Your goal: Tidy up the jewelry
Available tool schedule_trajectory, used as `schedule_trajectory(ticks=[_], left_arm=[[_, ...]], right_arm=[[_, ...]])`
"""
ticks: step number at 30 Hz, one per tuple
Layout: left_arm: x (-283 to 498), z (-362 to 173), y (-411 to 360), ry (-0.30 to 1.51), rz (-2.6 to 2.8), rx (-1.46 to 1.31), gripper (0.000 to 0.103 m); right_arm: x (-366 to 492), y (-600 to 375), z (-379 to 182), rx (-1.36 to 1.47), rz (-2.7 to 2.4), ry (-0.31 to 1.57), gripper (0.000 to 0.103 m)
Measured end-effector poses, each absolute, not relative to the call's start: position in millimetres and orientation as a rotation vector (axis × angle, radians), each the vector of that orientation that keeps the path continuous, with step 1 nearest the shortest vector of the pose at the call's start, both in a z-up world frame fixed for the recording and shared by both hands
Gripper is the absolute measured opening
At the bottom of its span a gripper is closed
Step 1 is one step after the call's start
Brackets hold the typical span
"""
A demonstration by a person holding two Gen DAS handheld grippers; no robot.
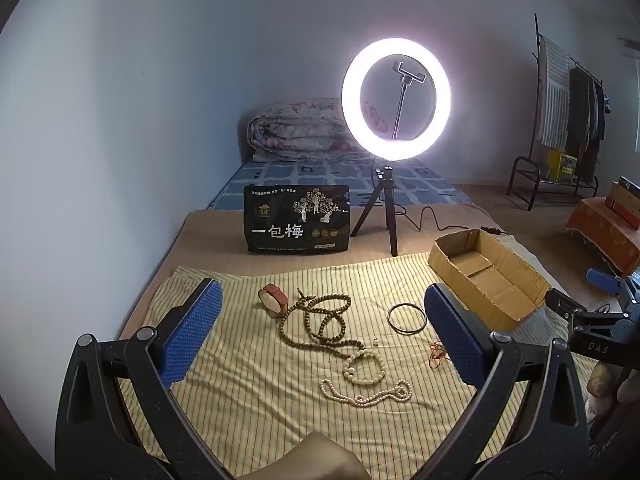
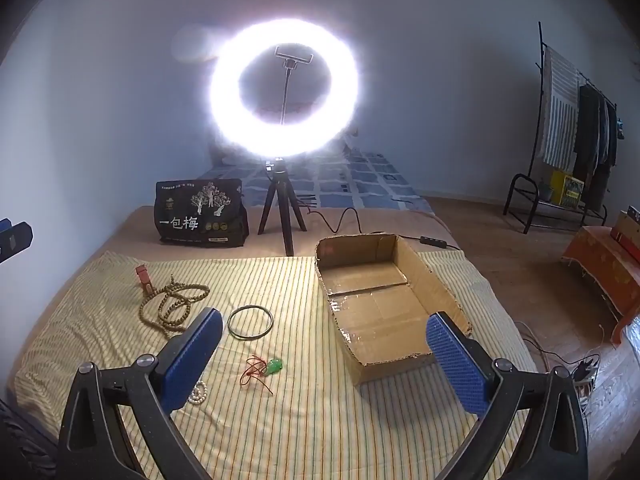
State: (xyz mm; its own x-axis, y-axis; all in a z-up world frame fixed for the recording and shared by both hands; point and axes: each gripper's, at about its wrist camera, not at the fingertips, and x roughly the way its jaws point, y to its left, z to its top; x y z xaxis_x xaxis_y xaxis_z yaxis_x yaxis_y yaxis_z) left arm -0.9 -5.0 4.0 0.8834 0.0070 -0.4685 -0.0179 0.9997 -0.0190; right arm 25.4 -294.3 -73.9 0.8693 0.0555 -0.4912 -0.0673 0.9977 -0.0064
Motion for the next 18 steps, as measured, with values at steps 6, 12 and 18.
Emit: schedule_trajectory(ticks=[6, 12, 18], left_arm=[[-0.9, 4.8, -5.4, 0.485, 0.014, -0.024, 0.103], [-1.2, 6.0, -4.8, 0.485, 0.014, -0.023, 0.103], [-1.2, 6.4, -5.4, 0.484, 0.013, -0.024, 0.103]], right_arm=[[24.3, -294.6, -75.3, -0.020, 0.067, 0.514, 0.103], [27.0, -292.8, -75.6, -0.024, 0.068, 0.523, 0.103], [27.4, -292.8, -76.3, -0.024, 0.069, 0.523, 0.103]])
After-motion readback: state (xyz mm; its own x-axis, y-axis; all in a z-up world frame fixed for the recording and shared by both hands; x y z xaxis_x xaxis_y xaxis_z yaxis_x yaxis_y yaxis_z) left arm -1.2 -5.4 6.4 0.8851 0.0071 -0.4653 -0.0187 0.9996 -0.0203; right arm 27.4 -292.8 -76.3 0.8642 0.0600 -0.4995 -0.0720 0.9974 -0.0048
